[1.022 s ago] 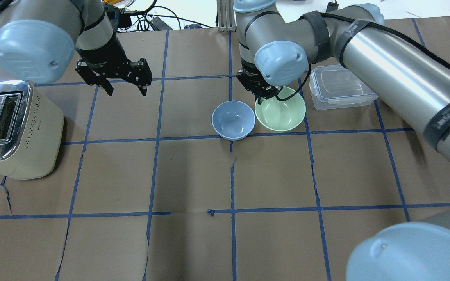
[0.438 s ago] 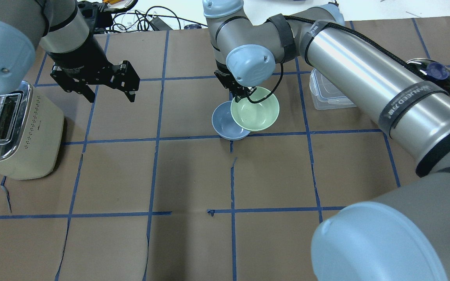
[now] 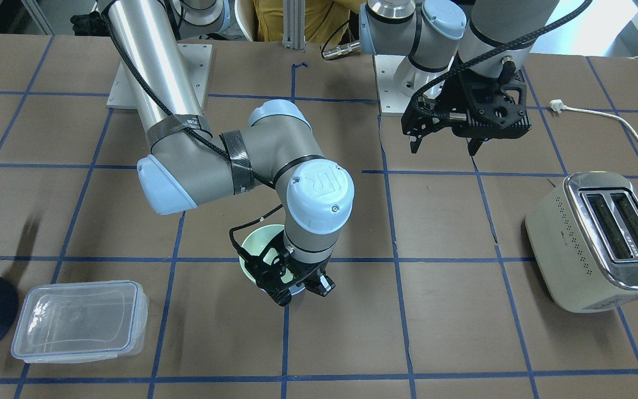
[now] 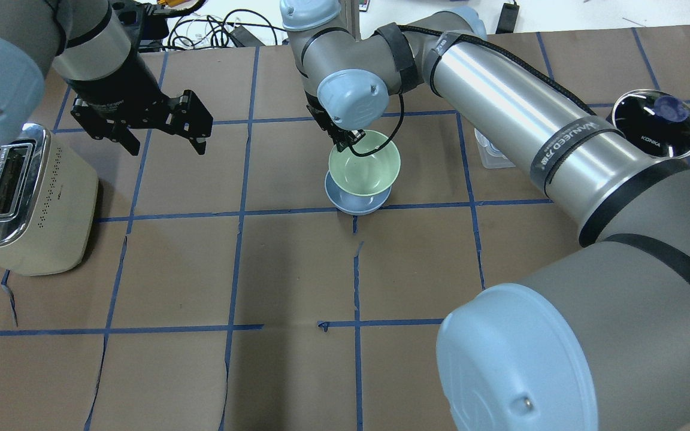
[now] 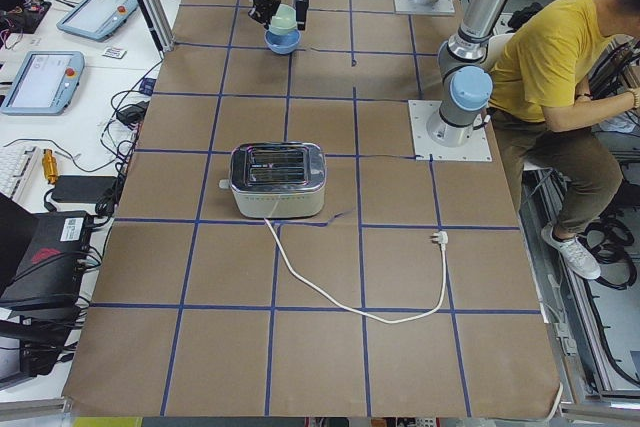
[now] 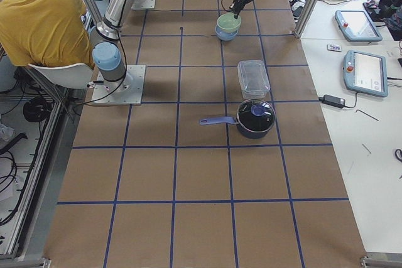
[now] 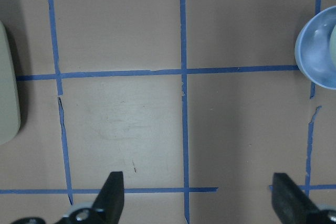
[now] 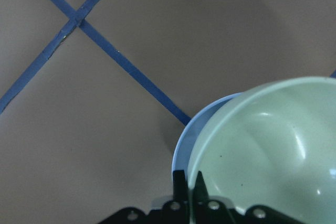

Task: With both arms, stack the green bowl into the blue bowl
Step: 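Lower the green bowl into the blue bowl with the right gripper, then open the right gripper and lift it away from the stacked bowls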

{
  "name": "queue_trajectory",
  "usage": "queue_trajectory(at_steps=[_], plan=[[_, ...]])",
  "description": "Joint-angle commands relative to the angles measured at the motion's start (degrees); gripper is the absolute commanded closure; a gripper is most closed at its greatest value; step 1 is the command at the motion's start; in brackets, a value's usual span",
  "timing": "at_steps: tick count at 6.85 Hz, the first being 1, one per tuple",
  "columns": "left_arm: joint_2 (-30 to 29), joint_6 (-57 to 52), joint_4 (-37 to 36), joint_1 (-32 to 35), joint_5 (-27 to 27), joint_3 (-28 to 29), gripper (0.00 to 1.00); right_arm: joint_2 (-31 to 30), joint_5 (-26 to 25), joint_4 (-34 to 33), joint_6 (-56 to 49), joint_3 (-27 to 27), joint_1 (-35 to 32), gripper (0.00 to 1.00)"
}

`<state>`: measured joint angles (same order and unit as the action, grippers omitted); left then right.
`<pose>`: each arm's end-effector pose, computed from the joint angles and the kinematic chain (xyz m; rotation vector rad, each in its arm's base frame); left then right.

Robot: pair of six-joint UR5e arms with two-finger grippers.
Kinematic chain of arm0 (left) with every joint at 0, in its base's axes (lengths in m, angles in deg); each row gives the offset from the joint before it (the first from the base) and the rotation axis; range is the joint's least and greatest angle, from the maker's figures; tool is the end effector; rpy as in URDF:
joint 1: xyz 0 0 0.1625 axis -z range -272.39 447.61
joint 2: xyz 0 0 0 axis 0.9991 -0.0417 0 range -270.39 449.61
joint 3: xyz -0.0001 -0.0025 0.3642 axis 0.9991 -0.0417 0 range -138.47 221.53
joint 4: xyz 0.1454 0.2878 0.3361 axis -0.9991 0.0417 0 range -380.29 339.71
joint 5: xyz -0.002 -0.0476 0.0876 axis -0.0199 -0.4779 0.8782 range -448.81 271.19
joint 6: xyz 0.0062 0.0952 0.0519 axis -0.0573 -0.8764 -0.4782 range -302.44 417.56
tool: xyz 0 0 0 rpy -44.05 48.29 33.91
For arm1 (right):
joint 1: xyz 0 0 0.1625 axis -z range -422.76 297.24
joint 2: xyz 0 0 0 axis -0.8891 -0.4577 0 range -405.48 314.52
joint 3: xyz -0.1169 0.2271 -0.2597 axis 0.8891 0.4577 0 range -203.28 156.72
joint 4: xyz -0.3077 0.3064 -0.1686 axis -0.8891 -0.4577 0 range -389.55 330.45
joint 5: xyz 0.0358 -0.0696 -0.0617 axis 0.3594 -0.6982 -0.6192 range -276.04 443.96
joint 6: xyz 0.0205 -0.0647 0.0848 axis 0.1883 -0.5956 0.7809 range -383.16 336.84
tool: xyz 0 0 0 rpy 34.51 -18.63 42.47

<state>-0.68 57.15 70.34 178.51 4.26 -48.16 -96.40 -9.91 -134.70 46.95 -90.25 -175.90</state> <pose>-0.1360 -0.5446 0.4173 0.0359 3.0877 0.0158 0.4131 -0.6462 0.2120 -1.2280 -2.8282 0.0594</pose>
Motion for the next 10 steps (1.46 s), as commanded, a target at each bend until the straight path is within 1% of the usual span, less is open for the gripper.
queue_trajectory(at_steps=[1, 2, 3, 4, 5, 6, 7, 8, 9, 10], plan=[[-0.06, -0.02, -0.01, -0.02, 0.00, 0.04, 0.00, 0.56, -0.09, 0.04, 0.64, 0.43, -0.42, 0.80], [-0.06, -0.11, -0.01, -0.10, 0.00, 0.04, 0.00, 0.39, -0.70, 0.82, 0.55, 0.34, -0.42, 0.47], [-0.06, -0.11, -0.01, -0.10, 0.00, 0.13, 0.00, 0.47, -0.09, 0.92, 0.55, 0.26, -0.51, 0.40], [-0.06, -0.11, -0.01, -0.10, 0.00, 0.04, 0.00, 0.30, -0.17, 1.26, 0.55, 0.34, -0.42, 0.37], [-0.06, -0.11, -0.01, -0.10, 0.00, 0.04, 0.00, -0.31, -0.09, 3.97, -0.14, 0.60, 0.54, 0.33], [-0.06, -0.11, -0.01, -0.10, 0.00, 0.04, 0.00, -2.49, 0.26, 6.26, -0.67, 0.87, 1.85, 0.00], [-0.06, -0.11, -0.01, -0.10, 0.09, -0.05, 0.00, -4.60, 2.79, 9.24, -7.20, 0.61, 4.91, 0.00], [-0.06, -0.02, -0.01, -0.10, 0.00, 0.04, 0.00, -7.15, 2.47, 13.18, -15.10, 0.61, 7.55, 0.00], [-0.06, -0.02, -0.01, -0.10, 0.00, -0.05, 0.00, -9.61, 2.46, 12.87, -17.01, 0.52, 7.75, 0.00], [0.03, -0.02, -0.01, -0.19, 0.00, -0.22, 0.00, -11.46, 2.38, 12.96, -22.59, 0.08, 8.80, 0.00]])
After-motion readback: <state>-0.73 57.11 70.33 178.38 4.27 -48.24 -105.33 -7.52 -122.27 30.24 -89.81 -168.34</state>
